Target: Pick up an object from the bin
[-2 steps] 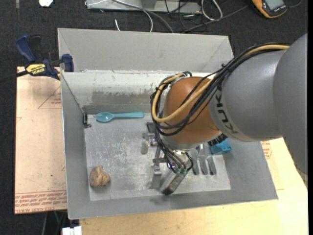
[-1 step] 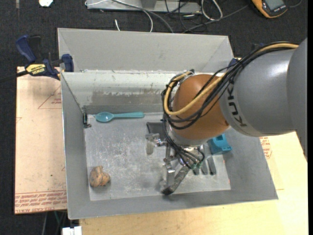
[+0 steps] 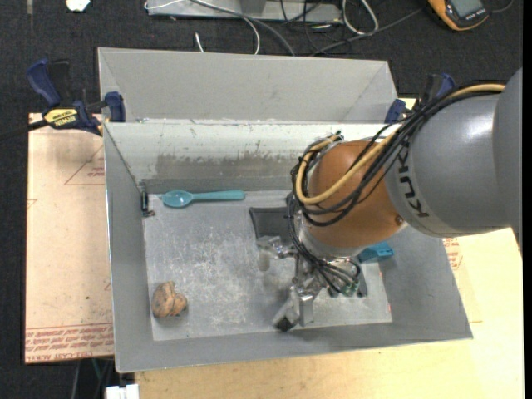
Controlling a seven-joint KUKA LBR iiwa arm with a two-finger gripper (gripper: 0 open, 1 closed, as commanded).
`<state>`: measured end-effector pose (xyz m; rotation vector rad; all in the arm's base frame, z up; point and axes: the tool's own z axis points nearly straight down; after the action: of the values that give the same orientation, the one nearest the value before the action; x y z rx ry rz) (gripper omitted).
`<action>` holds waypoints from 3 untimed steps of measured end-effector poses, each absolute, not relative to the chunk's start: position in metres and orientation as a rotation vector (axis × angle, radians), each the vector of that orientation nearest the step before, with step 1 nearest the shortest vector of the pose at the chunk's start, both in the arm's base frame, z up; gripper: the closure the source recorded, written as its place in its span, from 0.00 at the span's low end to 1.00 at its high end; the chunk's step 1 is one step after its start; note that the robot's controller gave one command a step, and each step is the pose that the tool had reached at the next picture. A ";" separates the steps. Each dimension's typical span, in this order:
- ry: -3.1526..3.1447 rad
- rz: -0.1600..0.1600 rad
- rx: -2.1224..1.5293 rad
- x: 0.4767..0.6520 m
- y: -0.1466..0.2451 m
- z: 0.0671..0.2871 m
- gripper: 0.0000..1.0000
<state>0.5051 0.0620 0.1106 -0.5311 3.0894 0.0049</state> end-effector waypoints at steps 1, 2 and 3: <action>3.129 0.010 -0.194 0.507 0.036 0.106 0.00; 3.094 0.008 -0.501 0.509 0.033 0.110 0.00; 3.122 0.015 -0.318 0.527 0.018 0.085 0.00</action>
Offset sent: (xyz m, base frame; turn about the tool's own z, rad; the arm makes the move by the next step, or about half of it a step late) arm 0.0028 -0.0143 0.0046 -0.1190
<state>0.5267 0.0181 0.0854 -0.3184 3.1224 0.0150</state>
